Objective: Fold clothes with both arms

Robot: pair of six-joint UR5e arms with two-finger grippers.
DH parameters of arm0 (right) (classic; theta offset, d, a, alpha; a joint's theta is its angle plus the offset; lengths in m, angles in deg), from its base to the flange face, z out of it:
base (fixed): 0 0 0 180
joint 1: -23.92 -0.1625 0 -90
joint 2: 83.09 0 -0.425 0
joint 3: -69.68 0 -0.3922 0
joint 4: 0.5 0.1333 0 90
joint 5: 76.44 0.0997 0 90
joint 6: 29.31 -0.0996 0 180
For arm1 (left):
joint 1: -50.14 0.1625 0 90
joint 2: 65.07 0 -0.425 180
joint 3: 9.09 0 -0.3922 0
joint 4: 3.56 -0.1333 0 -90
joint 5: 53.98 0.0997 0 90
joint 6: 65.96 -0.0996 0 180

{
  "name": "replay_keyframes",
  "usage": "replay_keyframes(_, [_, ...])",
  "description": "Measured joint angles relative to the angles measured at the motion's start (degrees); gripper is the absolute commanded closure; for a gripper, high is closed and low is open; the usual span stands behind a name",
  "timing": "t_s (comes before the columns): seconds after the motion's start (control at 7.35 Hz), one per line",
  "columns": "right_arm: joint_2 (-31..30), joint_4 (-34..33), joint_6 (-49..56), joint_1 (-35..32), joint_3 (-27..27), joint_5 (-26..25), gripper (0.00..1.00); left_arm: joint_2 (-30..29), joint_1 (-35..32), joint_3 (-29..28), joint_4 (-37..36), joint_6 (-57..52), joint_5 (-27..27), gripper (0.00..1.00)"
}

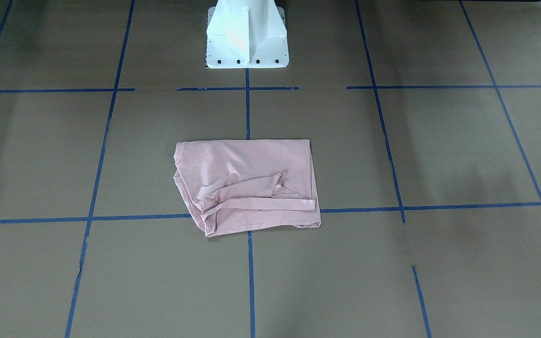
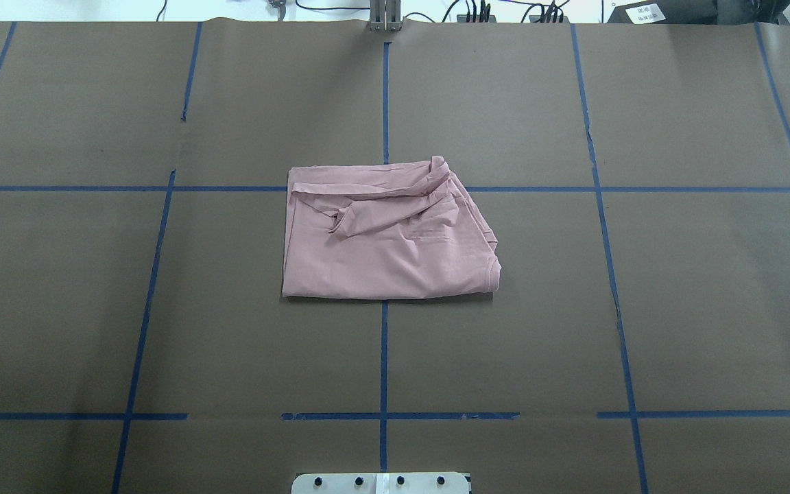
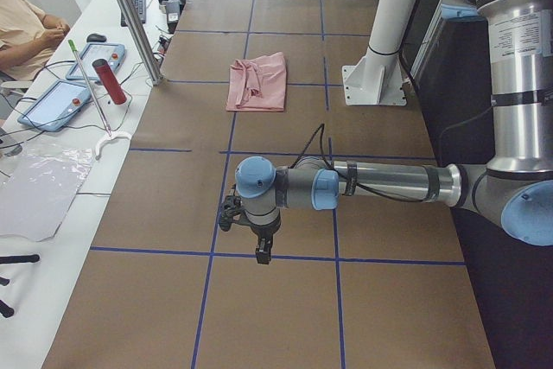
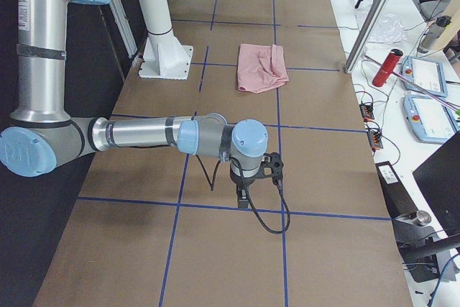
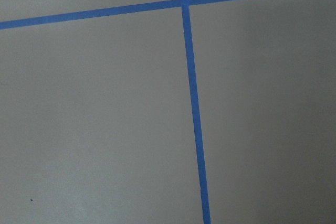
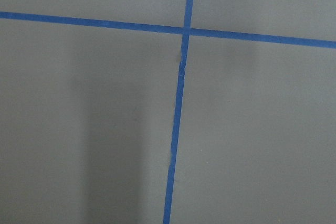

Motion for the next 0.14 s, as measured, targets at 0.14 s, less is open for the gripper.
replay_keyframes(0.14, [-0.07,0.14,-0.01,0.03,0.00,0.00,0.00,-0.19,-0.08,0.09,-0.15,-0.04,-0.04,0.00])
